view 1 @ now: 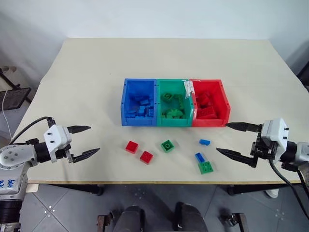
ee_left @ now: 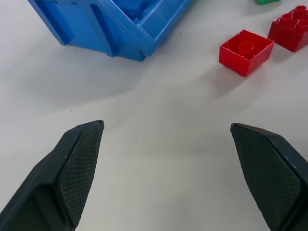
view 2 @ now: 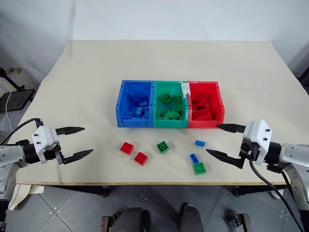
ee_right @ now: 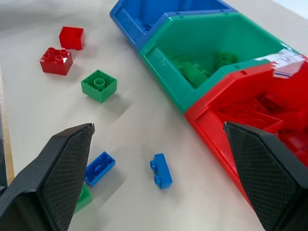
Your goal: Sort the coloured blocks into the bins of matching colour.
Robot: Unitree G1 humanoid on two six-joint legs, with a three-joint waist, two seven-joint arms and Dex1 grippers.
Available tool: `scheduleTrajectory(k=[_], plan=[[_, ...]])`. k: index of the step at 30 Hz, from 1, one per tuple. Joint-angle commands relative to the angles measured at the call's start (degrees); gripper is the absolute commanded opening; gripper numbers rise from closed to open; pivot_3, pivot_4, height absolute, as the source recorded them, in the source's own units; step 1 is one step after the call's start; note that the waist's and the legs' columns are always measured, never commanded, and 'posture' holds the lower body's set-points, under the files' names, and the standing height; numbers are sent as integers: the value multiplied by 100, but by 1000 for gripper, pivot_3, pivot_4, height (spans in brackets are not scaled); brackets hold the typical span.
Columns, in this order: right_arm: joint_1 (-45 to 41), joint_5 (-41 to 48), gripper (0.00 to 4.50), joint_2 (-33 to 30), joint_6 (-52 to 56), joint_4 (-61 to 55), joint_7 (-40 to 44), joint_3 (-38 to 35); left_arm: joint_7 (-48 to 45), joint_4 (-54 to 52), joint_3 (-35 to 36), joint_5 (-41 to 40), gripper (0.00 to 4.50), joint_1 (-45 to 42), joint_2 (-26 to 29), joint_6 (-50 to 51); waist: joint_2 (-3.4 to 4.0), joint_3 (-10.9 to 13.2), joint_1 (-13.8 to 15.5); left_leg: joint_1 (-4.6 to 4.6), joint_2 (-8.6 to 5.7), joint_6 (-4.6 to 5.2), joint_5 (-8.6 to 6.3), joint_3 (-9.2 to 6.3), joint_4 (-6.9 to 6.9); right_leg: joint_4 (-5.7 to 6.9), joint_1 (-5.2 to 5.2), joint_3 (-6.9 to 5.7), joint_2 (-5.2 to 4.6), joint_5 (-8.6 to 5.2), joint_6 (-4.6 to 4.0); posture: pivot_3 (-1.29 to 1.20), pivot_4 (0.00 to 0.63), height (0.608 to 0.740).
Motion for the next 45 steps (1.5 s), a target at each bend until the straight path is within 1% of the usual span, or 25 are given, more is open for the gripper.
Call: scheduleTrajectory(k=[1, 2, 3, 5, 8, 10, 13, 15, 19, 24, 28, 31, 33, 35, 40, 42, 43, 45], plan=[[76, -41, 4500, 247, -120, -54, -285, -138, 62, -387, -95, -80, 4478, 7, -97, 43, 0, 0, -7, 1, -1, 0, -1, 2, 0, 0, 0, -1, 0, 0, 0, 0, 150, 740], [89, -27, 4500, 319, -87, -53, -408, -183, 140, -500, -130, -93, 4478, 6, -156, 112, 0, 0, -8, 2, -4, -1, -2, 3, 0, 0, 0, -4, 0, 0, 1, 0, 150, 740], [163, -59, 4500, 354, -122, -39, -456, -247, 256, -675, -212, -171, 4478, -24, -202, 471, 0, 0, -5, 1, -5, -2, -3, 4, 0, 1, 1, -5, 1, 1, 1, 0, 150, 740], [361, -128, 4500, 347, -202, 37, -480, -430, 207, -1047, -390, -299, 4478, 10, -238, 817, 0, 0, 6, 0, -5, -2, -3, 4, 5, 3, 0, -4, 0, 1, 1, 0, 150, 740], [797, -361, 4500, 221, -452, 318, -446, -871, 22, -1750, -841, -436, 4478, 145, -279, 1170, -1, 1, 7, 0, -15, -1, -3, 5, 11, 3, 3, -3, 1, 1, 1, 0, 150, 740], [1088, -440, 4500, 163, -532, 421, -390, -1123, 80, -2116, -1124, -578, 4478, 85, -451, 1447, -1, 1, 11, 0, -18, 1, -4, 5, 12, 0, 6, 0, 0, 1, 1, 0, 150, 740], [1347, -552, 4500, 59, -577, 587, -292, -1245, 41, -2378, -1570, -457, 4478, -127, -659, 1443, 0, 0, 1, 5, -17, 1, -4, 11, 15, 3, 8, 4, 1, 1, 1, 0, 150, 740], [1283, -468, 4500, -57, -266, 578, -310, -1201, 10, -2441, -1788, -379, 4478, -286, -770, 1399, 1, 0, -23, 8, -16, 1, -4, 14, 20, 3, 9, 5, 5, 4, -4, 0, 150, 740], [868, -613, 4500, -283, 162, 441, -409, -737, -14, -2330, -1871, -312, 4478, -364, -781, 1366, 4, -2, -63, 28, -5, 2, -4, 12, 20, 2, 9, 24, 8, 11, -16, 0, 150, 740], [-408, -1221, 4500, -543, 1146, 453, -577, 678, -59, -2040, -1579, -216, 4478, -282, -635, 1060, 5, -1, -79, 34, 25, 1, -8, 13, 18, -1, 8, 23, 10, 11, -16, 0, 150, 740], [-1270, -1554, 4500, -358, 1569, 793, -672, 1459, -62, -1997, -1389, -236, 4478, -195, -541, 983, 6, 0, -43, 19, 26, 3, -10, 12, 23, -6, -1, 19, 10, 11, -16, 0, 150, 740], [-1594, -1942, 4500, -168, 1376, 1171, -853, 1836, 7, -2029, -1320, -230, 4478, -169, -550, 960, 6, 0, 10, -11, 24, 1, -12, 15, 39, -4, -8, -3, 11, 11, -16, 0, 150, 740], [-1738, -2084, 4094, -33, 1214, 1410, -908, 1972, 91, -2141, -1248, -283, 4500, -79, -568, 1016, 6, 0, 5, -14, 22, 1, -12, 18, 39, -5, -7, -9, 11, 12, -15, 0, 150, 740], [-1828, -2082, 3604, 29, 1047, 1534, -700, 2093, 127, -2221, -1210, -309, 4500, 27, -563, 1030, 6, 0, -19, -11, 23, -1, -13, 22, 37, -7, -6, -10, 11, 12, -15, 0, 150, 740], [-1976, -2114, 1842, 188, 730, 1692, -500, 2259, 206, -2225, -1218, -294, 4500, 69, -610, 983, 6, 0, -30, -2, 25, -1, -13, 33, 42, -5, -1, -11, 19, 14, -17, 0, 150, 740], [-2012, -2128, 1209, 256, 684, 1720, -457, 2286, 228, -2213, -1219, -299, 4500, 50, -633, 971, 6, 0, -33, -1, 26, -1, -13, 32, 43, -4, -1, -10, 19, 15, -19, 0, 150, 740], [-2026, -2131, 789, 282, 673, 1730, -447, 2293, 231, -2200, -1216, -295, 4500, 44, -636, 959, 6, 0, -40, -1, 27, -1, -13, 31, 42, -5, -1, -10, 19, 15, -19, 0, 150, 740], [-2042, -2150, 145, 303, 649, 1745, -417, 2319, 236, -2179, -1212, -287, 4500, 38, -638, 938, 6, 0, -55, 0, 27, -1, -13, 30, 42, -4, -1, -10, 19, 15, -19, 0, 150, 740]])
